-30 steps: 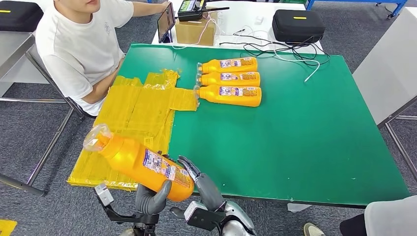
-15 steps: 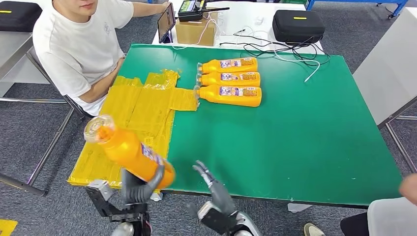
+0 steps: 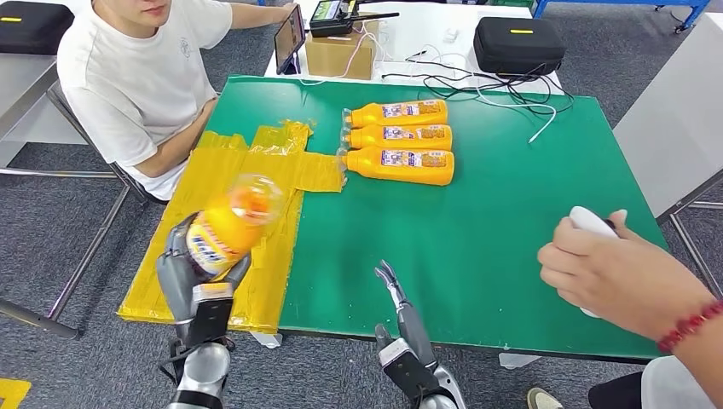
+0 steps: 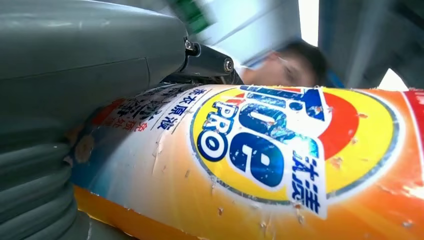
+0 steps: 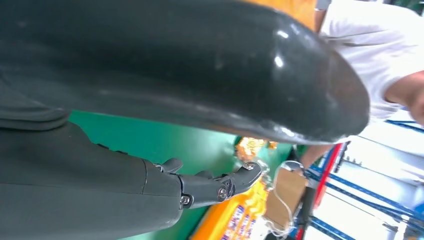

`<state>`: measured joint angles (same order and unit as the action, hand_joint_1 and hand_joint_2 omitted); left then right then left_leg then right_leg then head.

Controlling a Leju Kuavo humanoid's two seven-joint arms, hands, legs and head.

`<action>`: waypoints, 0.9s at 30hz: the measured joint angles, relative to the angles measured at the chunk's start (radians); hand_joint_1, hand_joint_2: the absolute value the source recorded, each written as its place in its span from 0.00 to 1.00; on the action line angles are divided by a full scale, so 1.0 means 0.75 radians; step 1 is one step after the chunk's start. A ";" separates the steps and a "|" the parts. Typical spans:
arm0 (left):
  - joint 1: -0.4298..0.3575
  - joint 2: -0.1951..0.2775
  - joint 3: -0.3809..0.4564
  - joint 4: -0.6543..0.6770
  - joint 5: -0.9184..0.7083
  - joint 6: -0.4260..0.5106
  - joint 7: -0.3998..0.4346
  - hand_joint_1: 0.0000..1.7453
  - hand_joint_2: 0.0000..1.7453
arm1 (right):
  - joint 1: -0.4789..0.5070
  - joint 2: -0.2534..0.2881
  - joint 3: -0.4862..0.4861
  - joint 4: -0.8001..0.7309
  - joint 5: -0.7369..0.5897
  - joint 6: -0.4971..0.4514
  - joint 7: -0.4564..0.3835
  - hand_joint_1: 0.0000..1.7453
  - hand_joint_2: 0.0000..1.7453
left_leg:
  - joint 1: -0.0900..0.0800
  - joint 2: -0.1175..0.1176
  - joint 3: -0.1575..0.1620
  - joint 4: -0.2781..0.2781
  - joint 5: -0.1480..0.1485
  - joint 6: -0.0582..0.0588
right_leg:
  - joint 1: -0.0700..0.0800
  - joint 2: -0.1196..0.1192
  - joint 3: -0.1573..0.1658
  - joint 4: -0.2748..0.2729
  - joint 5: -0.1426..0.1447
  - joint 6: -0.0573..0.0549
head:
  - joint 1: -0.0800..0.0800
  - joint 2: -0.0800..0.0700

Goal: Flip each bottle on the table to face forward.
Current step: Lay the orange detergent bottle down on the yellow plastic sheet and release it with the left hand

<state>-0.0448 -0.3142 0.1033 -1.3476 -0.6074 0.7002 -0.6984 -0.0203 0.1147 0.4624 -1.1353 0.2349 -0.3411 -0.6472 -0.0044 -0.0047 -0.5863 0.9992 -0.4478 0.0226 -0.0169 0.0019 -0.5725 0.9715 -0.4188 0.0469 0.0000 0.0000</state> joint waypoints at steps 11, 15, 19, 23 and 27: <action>-0.320 0.055 0.446 0.659 -0.797 0.002 0.281 1.00 0.00 | 0.004 0.052 0.001 -0.057 -0.037 -0.006 -0.012 0.00 0.00 | 0.000 0.000 0.000 0.000 0.001 0.000 | 0.000 0.000 0.000 0.001 0.000 0.000 | 0.000 0.000; -0.386 0.087 0.456 0.788 -0.846 0.006 0.356 1.00 0.00 | 0.004 0.060 0.000 -0.062 -0.041 -0.006 -0.010 0.00 0.00 | -0.001 -0.001 0.000 0.000 0.001 0.000 | -0.001 -0.001 0.002 0.000 0.000 0.000 | 0.000 0.000; -0.429 0.113 0.452 0.864 -0.907 0.009 0.445 0.67 0.75 | 0.004 0.061 -0.001 -0.064 -0.042 -0.006 -0.010 0.00 0.00 | -0.001 -0.001 0.003 0.000 0.001 0.000 | -0.001 -0.001 0.005 0.000 0.000 0.000 | 0.000 0.000; -0.470 0.148 0.420 0.953 -0.963 0.012 0.511 0.63 1.00 | 0.004 0.061 -0.009 -0.064 -0.047 -0.009 -0.011 0.00 0.00 | -0.001 -0.001 0.011 -0.001 0.001 -0.001 | -0.001 -0.001 0.012 0.000 -0.001 -0.001 | 0.000 0.000; -0.492 0.171 0.400 1.007 -0.976 0.012 0.516 0.63 1.00 | 0.004 0.061 -0.013 -0.064 -0.047 -0.011 -0.011 0.00 0.00 | 0.000 -0.001 0.016 -0.001 0.002 -0.002 | 0.000 -0.001 0.017 0.000 -0.001 -0.002 | 0.000 0.000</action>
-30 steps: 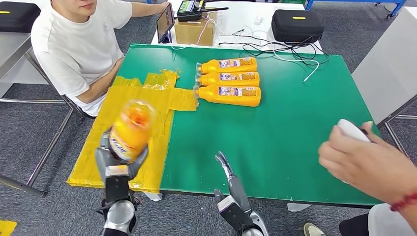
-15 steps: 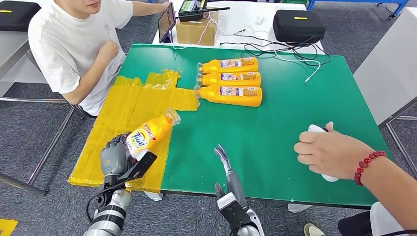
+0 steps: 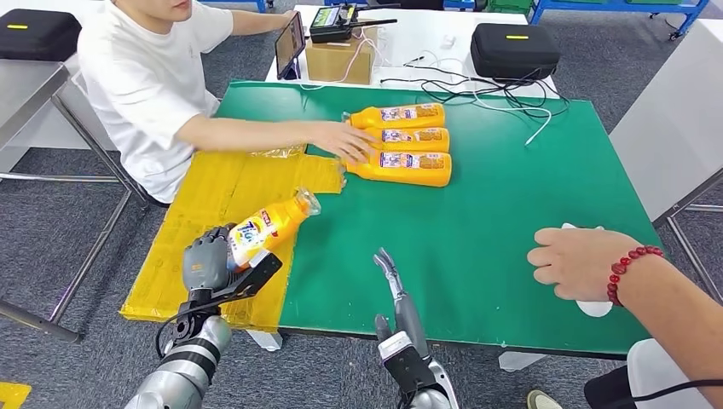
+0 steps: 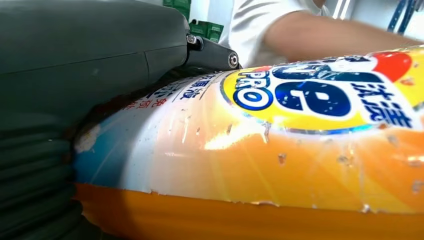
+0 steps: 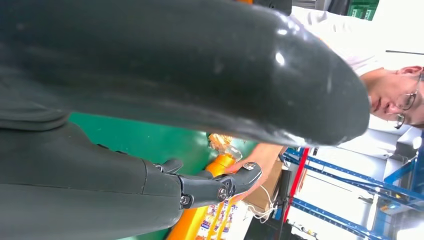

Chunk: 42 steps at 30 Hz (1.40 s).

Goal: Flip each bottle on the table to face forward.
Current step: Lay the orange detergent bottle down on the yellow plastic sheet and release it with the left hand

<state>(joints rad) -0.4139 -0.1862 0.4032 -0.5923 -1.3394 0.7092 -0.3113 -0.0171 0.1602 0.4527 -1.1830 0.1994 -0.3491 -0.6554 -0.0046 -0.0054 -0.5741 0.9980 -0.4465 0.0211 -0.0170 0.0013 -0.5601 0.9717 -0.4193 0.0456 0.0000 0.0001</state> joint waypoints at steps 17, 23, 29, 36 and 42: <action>-0.080 0.034 -0.164 0.122 0.104 -0.389 0.055 0.00 1.00 | 0.007 -0.001 -0.057 -0.010 0.020 -0.006 -0.013 0.00 0.00 | -0.001 -0.017 0.024 -0.002 -0.005 -0.004 | -0.001 -0.012 0.016 0.000 -0.011 0.000 | 0.000 0.000; -0.074 0.039 -0.304 0.110 0.294 -0.462 -0.004 0.00 0.00 | 0.012 0.000 -0.096 -0.011 0.038 -0.013 -0.035 0.00 0.00 | -0.001 -0.019 0.040 -0.001 -0.009 -0.003 | -0.001 -0.014 0.031 0.000 -0.015 0.000 | 0.000 0.000; 0.020 0.040 -0.534 -0.026 0.445 -0.426 -0.038 0.00 0.25 | 0.026 -0.001 -0.121 -0.011 0.052 -0.033 -0.052 0.00 0.00 | -0.001 -0.020 0.032 0.000 -0.008 -0.002 | -0.001 -0.014 0.036 0.000 -0.014 0.001 | 0.000 0.000; 0.172 0.050 -0.868 -0.288 0.811 -0.492 -0.118 0.00 0.25 | 0.038 -0.005 -0.138 -0.011 0.069 -0.041 -0.055 0.00 0.00 | -0.001 -0.017 0.017 0.001 -0.007 -0.001 | -0.001 -0.013 0.021 0.001 -0.012 0.001 | 0.000 0.000; 0.271 0.007 -0.963 -0.551 0.956 -0.104 -0.266 0.00 1.00 | 0.039 -0.012 -0.135 -0.006 0.117 -0.078 -0.056 0.00 0.00 | -0.001 -0.014 0.003 0.002 -0.006 0.000 | -0.001 -0.012 0.007 0.001 -0.010 0.003 | 0.000 0.000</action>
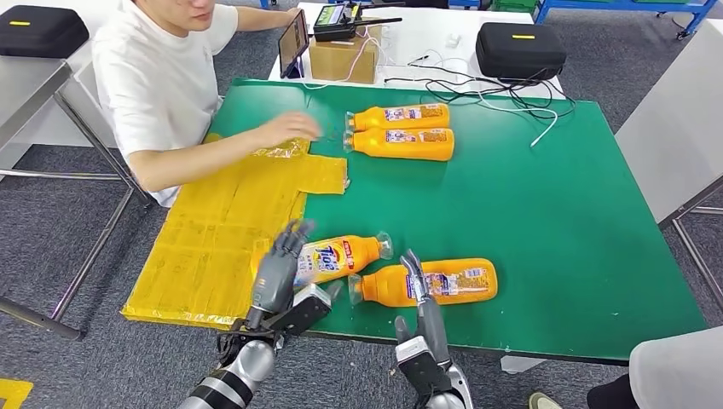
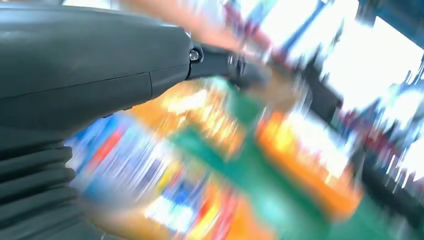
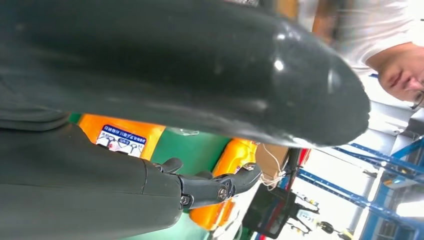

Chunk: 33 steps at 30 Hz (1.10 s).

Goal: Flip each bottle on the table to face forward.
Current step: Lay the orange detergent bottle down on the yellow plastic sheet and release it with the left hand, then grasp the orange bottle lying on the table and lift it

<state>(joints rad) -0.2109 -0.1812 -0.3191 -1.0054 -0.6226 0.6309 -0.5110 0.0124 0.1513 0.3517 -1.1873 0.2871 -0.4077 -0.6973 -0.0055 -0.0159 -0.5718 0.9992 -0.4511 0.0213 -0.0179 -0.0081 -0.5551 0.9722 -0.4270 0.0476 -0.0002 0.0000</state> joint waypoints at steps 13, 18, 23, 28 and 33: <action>0.065 -0.059 -0.037 -0.331 0.068 0.092 -0.100 0.00 1.00 | -0.023 -0.032 0.027 0.003 0.049 -0.037 0.000 0.00 0.00 | 0.000 0.001 -0.005 0.000 0.000 0.000 | 0.000 0.001 -0.005 0.000 0.000 0.000 | 0.000 0.000; 0.124 -0.059 -0.068 -0.426 0.120 0.092 -0.121 0.00 1.00 | -0.021 -0.066 0.045 -0.004 0.278 -0.203 0.043 0.00 0.00 | 0.000 0.001 -0.005 0.000 0.000 0.000 | 0.000 0.001 -0.005 0.000 0.000 0.000 | 0.000 0.000; 0.203 -0.049 -0.126 -0.529 0.185 0.092 -0.112 0.00 1.00 | -0.011 -0.171 0.059 -0.057 0.681 -0.356 0.210 0.00 0.25 | -0.001 0.000 -0.006 0.000 -0.001 0.001 | -0.001 0.001 -0.006 0.000 0.000 0.000 | 0.000 0.000; 0.260 -0.030 -0.166 -0.593 0.204 0.092 -0.108 0.00 1.00 | 0.004 -0.271 0.045 -0.111 0.859 -0.376 0.319 0.00 1.00 | -0.001 0.001 -0.007 0.000 -0.001 0.001 | -0.001 0.001 -0.007 -0.001 0.000 0.000 | 0.000 0.000; 0.306 -0.016 -0.184 -0.619 0.204 0.087 -0.096 0.00 1.00 | -0.001 -0.391 -0.015 -0.138 1.032 -0.275 0.490 0.00 1.00 | -0.001 0.000 -0.007 0.000 -0.001 0.001 | -0.002 0.001 -0.006 -0.001 0.000 0.000 | 0.000 0.000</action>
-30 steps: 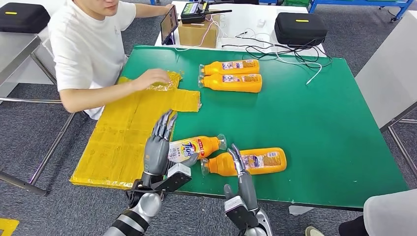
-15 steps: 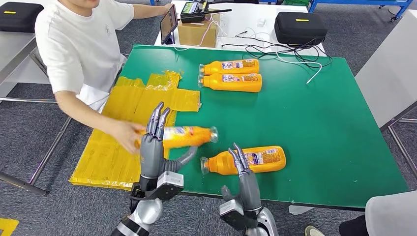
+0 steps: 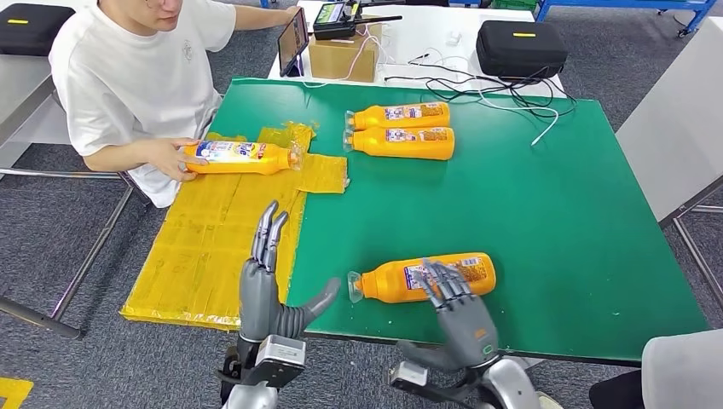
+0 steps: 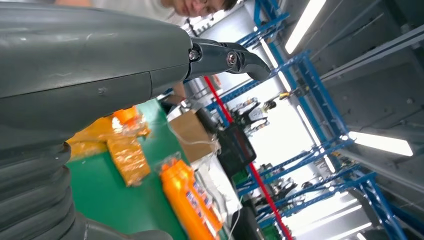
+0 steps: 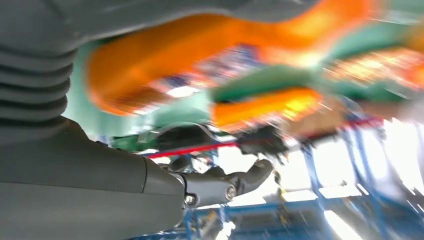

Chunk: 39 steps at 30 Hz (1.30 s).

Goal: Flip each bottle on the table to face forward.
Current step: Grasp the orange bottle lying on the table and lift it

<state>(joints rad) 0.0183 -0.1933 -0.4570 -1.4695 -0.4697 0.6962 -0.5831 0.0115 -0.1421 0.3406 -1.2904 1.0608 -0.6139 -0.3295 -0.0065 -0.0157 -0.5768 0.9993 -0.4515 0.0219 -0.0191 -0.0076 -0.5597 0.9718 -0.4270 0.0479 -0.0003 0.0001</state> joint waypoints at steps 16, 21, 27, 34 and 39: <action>0.010 0.015 -0.070 -0.002 0.016 -0.058 0.019 0.00 1.00 | -0.240 -0.097 -0.043 0.166 0.026 0.273 0.127 0.00 1.00 | -0.001 0.001 0.000 0.000 0.001 0.000 | -0.001 0.000 0.000 0.001 0.001 0.002 | 0.000 0.000; -0.032 0.015 -0.097 0.021 0.046 -0.070 0.020 0.00 1.00 | -0.379 -0.064 -0.001 0.335 0.020 0.279 0.116 0.00 1.00 | -0.001 0.001 0.000 0.001 0.001 0.001 | -0.001 0.001 0.000 0.001 0.002 0.002 | 0.000 0.000; -0.064 0.015 -0.108 0.060 0.072 -0.081 0.015 0.00 1.00 | -0.502 -0.021 0.055 0.495 0.021 0.377 0.162 0.00 1.00 | -0.001 0.001 0.000 0.001 0.001 0.000 | -0.001 0.001 0.000 0.001 0.002 0.002 | 0.000 0.000; -0.073 0.015 -0.108 0.092 0.082 -0.085 0.024 0.00 1.00 | -0.687 -0.002 0.186 0.676 0.042 0.752 0.353 1.00 1.00 | -0.001 0.008 0.006 0.001 0.001 0.000 | -0.001 0.007 0.002 0.000 0.002 0.002 | 0.000 0.000; -0.082 0.015 -0.108 0.134 0.084 -0.085 0.027 0.00 1.00 | -0.800 -0.010 0.285 0.776 0.033 0.886 0.392 1.00 1.00 | -0.001 0.007 0.011 0.000 0.001 0.001 | -0.001 0.008 0.001 0.000 0.002 0.003 | 0.000 0.000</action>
<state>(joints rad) -0.0429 -0.1823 -0.5379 -1.3694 -0.4069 0.6324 -0.5631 -0.5884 -0.1494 0.5540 -0.7082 1.0856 0.0507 -0.0358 -0.0072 -0.0103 -0.5686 0.9997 -0.4506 0.0230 -0.0200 -0.0019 -0.5586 0.9714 -0.4252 0.0503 -0.0002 0.0000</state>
